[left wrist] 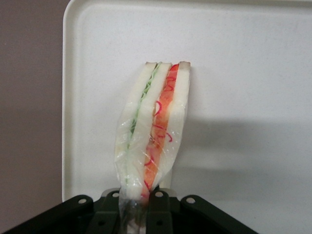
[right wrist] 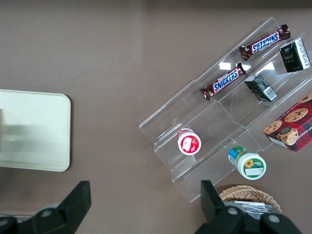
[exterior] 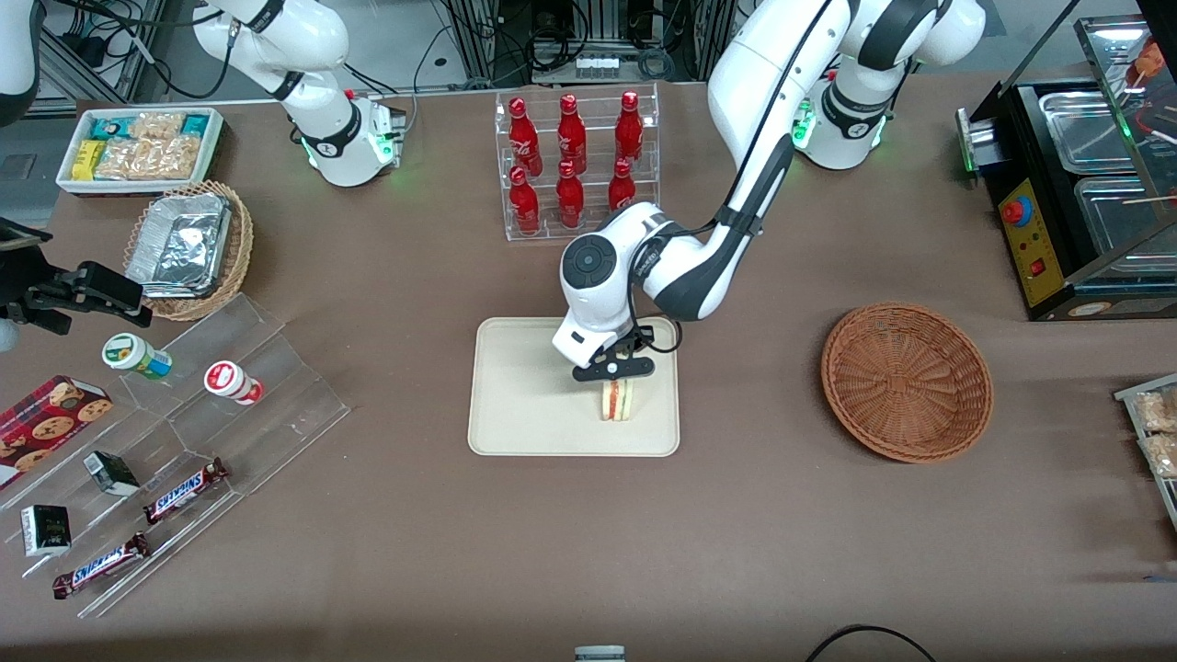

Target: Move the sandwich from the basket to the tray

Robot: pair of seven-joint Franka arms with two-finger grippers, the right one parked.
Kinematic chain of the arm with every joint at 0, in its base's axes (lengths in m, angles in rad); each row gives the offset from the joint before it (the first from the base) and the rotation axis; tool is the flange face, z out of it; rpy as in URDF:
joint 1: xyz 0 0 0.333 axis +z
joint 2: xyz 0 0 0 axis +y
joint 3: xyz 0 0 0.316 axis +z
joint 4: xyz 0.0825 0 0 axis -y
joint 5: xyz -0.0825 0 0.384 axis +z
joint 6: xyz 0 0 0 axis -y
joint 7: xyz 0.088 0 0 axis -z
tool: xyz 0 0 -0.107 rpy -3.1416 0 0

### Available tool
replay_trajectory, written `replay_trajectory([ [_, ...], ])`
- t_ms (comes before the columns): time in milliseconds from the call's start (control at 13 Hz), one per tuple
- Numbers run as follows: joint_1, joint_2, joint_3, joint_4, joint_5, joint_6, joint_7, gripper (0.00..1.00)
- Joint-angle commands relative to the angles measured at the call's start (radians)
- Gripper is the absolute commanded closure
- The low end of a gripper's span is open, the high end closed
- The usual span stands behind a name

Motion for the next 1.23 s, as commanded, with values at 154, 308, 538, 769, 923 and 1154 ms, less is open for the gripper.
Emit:
replay_trajectory([
  [154,-0.013,-0.002,0.012,0.014,0.021,-0.008,-0.031,0.0],
  [308,-0.011,-0.026,0.013,0.021,0.015,-0.024,-0.034,0.0],
  [538,-0.007,-0.078,0.015,0.023,0.014,-0.048,-0.08,0.0],
  [769,0.001,-0.141,0.018,0.023,0.007,-0.094,-0.084,0.0],
  [923,0.001,-0.178,0.018,0.023,0.007,-0.128,-0.107,0.0],
  [1154,0.005,-0.276,0.02,0.024,0.01,-0.212,-0.152,0.0],
])
